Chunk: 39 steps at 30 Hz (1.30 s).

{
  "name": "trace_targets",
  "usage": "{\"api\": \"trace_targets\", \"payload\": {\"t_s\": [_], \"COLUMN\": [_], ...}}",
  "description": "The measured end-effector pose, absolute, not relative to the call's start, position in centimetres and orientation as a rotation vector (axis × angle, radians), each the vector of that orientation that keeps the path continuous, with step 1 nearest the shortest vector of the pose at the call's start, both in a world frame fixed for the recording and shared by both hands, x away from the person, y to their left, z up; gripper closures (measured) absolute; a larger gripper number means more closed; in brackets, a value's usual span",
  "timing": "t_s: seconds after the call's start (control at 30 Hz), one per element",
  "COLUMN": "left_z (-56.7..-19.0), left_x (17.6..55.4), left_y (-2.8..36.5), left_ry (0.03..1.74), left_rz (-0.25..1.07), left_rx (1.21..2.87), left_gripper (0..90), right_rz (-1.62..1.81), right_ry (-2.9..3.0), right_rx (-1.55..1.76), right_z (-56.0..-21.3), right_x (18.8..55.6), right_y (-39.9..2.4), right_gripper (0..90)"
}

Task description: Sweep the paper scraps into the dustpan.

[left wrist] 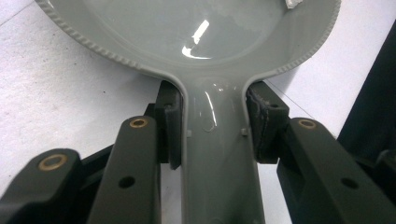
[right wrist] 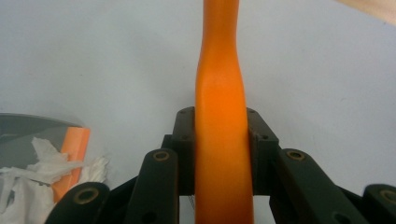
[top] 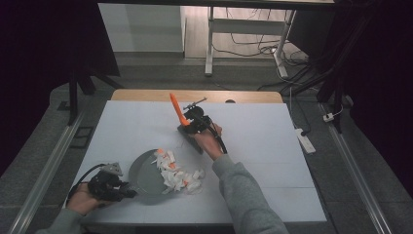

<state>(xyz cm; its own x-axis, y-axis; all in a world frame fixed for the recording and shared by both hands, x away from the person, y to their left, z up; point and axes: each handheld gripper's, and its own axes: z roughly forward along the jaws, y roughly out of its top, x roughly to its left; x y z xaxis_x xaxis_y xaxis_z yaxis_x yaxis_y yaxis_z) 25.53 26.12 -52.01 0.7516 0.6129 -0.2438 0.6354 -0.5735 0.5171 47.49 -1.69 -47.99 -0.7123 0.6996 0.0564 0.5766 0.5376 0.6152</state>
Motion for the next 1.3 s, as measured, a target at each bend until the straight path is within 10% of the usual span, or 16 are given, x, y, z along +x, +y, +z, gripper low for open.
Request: {"api": "trace_targets", "payload": {"t_s": [1.3], "left_z": [-52.0], "left_x": [25.6], "left_y": [25.9], "left_ry": [0.947], "left_rz": [-0.040], "left_rx": [2.358], "left_gripper": [61.8], "right_rz": [1.167], "right_ry": [2.783], "right_rx": [0.787], "right_z": [-46.4], "right_x": [39.3], "right_y": [1.1], "right_gripper": [70.4]}}
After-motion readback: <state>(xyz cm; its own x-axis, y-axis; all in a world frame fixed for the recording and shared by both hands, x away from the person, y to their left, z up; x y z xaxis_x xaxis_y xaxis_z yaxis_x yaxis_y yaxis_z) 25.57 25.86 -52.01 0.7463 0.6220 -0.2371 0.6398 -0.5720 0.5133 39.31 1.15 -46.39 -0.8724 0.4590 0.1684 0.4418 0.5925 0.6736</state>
